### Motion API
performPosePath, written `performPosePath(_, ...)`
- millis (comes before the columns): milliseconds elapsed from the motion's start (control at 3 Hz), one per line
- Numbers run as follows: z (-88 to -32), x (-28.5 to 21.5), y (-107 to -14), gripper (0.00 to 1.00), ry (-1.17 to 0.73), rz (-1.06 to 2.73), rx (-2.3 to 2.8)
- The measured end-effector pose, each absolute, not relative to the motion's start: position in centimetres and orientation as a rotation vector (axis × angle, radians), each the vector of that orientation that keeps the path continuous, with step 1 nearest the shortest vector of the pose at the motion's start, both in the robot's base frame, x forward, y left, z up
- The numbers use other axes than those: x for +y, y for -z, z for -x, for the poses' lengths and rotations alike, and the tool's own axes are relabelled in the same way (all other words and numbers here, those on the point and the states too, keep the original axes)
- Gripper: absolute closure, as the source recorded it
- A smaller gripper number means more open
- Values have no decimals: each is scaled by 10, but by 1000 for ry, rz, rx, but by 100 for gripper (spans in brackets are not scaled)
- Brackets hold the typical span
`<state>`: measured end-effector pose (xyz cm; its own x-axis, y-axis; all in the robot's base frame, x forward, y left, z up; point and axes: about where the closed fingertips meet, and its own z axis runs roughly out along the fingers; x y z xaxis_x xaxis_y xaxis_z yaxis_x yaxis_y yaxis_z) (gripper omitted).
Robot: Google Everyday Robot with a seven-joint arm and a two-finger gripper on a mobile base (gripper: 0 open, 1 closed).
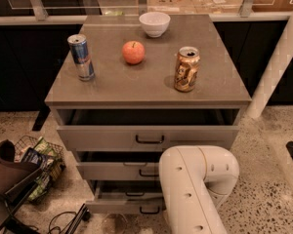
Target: Close bottom drawer
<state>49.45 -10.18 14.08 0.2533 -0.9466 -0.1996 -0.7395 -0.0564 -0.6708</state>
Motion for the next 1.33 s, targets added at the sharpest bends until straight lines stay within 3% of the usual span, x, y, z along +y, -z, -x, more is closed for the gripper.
performPosePath(1333, -494, -101, -141, 100, 387, 1844, 1535)
